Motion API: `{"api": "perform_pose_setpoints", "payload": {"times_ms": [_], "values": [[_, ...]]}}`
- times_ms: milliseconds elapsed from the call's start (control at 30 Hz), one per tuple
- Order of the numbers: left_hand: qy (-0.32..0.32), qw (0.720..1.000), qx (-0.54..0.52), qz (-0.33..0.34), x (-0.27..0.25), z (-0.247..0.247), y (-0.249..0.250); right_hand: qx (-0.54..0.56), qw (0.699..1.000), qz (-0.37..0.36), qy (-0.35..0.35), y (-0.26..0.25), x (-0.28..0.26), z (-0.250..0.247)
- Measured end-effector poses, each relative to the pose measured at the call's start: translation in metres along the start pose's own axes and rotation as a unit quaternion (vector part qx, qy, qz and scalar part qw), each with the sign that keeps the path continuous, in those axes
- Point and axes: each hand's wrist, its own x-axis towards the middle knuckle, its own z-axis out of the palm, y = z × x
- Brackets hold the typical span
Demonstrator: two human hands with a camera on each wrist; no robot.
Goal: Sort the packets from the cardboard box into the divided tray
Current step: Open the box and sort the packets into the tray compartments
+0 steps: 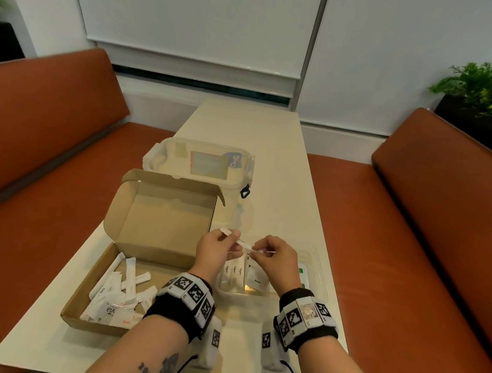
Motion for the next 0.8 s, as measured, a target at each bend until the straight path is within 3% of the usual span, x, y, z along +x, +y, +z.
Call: {"api": "perform_pose_setpoints", "payload": {"times_ms": [167, 367, 567, 800], "values": [[-0.01, 0.999, -0.03, 0.008, 0.001, 0.001, 0.004, 0.112, 0.993, 0.035, -0.025, -0.004, 0.003, -0.004], [-0.014, 0.995, -0.087, -0.039, -0.001, 0.006, 0.007, 0.139, 0.989, -0.006, 0.055, -0.019, 0.015, -0.01], [-0.004, 0.997, -0.056, -0.044, 0.003, 0.005, 0.004, 0.084, 0.996, -0.015, 0.003, -0.029, 0.015, -0.011], [-0.026, 0.998, 0.056, 0.02, 0.001, 0.007, 0.001, -0.058, 0.995, 0.042, -0.075, -0.026, 0.012, -0.006]]}}
